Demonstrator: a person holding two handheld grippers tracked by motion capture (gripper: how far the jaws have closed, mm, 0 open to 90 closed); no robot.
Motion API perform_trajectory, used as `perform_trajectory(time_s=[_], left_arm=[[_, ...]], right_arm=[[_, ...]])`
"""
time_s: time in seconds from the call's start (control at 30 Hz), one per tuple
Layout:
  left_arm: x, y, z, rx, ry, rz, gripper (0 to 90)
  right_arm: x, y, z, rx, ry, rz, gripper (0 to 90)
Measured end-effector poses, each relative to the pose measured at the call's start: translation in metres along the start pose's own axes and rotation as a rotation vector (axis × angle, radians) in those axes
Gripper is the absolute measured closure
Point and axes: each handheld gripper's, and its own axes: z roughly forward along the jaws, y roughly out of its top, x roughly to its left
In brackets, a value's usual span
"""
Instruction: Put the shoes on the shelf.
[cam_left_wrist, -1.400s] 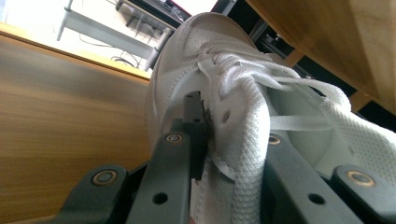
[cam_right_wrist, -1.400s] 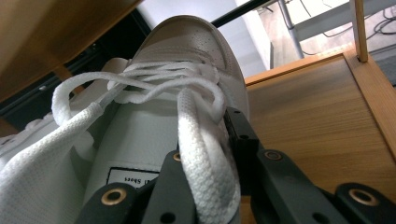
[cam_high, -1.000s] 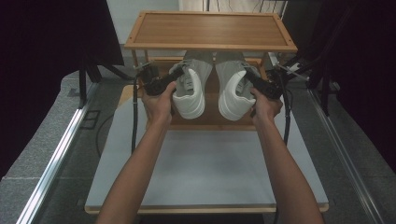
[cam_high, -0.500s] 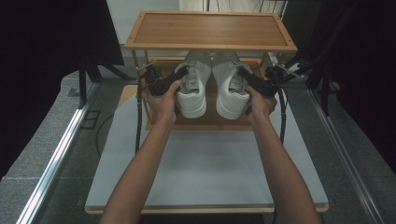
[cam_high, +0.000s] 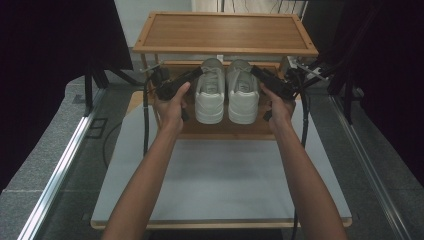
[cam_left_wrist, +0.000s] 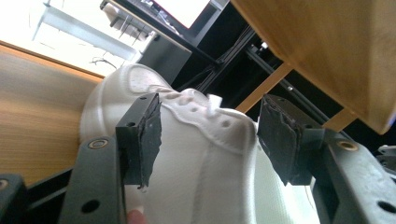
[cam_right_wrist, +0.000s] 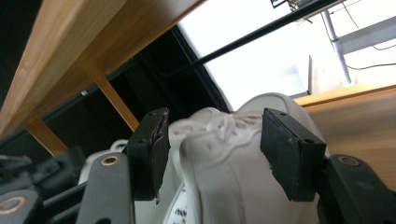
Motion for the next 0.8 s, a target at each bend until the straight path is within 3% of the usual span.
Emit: perform_trajectory(time_s=[0.03, 0.17, 0.23, 0.33, 0.4, 0.53, 0.67, 0.7, 0.73, 0.77, 0.8], left_arm=[[-0.001, 0.000, -0.004, -0.001, -0.007, 0.013, 40.6], [-0.006, -0.004, -0.025, 0.012, -0.008, 0.084, 43.1], [-0.008, -0.007, -0.038, 0.022, -0.014, 0.116, 46.5], [-0.012, -0.012, -0.055, 0.044, -0.008, 0.153, 54.7], [-0.014, -0.015, -0.066, 0.066, -0.026, 0.165, 65.1], [-0.022, -0.027, -0.082, 0.116, -0.048, 0.249, 76.0], [-0.030, -0.042, -0.086, 0.177, -0.058, 0.307, 83.3], [-0.035, -0.049, -0.083, 0.206, -0.062, 0.351, 85.9], [-0.035, -0.049, -0.083, 0.206, -0.062, 0.351, 86.7], [-0.037, -0.053, -0.081, 0.223, -0.059, 0.375, 87.5], [-0.040, -0.056, -0.077, 0.236, -0.049, 0.394, 87.5]], right_arm=[[-0.001, 0.001, -0.007, 0.007, -0.008, -0.035, 42.8], [0.000, -0.003, -0.023, 0.003, 0.026, -0.041, 46.2], [0.003, -0.006, -0.033, 0.007, 0.040, -0.065, 51.1], [0.010, -0.010, -0.051, 0.009, 0.030, -0.152, 60.5], [0.015, -0.013, -0.060, 0.022, 0.026, -0.210, 68.3], [0.027, -0.024, -0.076, 0.073, 0.047, -0.323, 80.0], [0.038, -0.035, -0.084, 0.144, 0.077, -0.404, 88.9], [0.041, -0.041, -0.082, 0.187, 0.086, -0.439, 89.1], [0.041, -0.041, -0.082, 0.187, 0.086, -0.439, 89.1], [0.043, -0.046, -0.078, 0.223, 0.093, -0.465, 89.1], [0.043, -0.046, -0.078, 0.223, 0.093, -0.465, 89.1]])
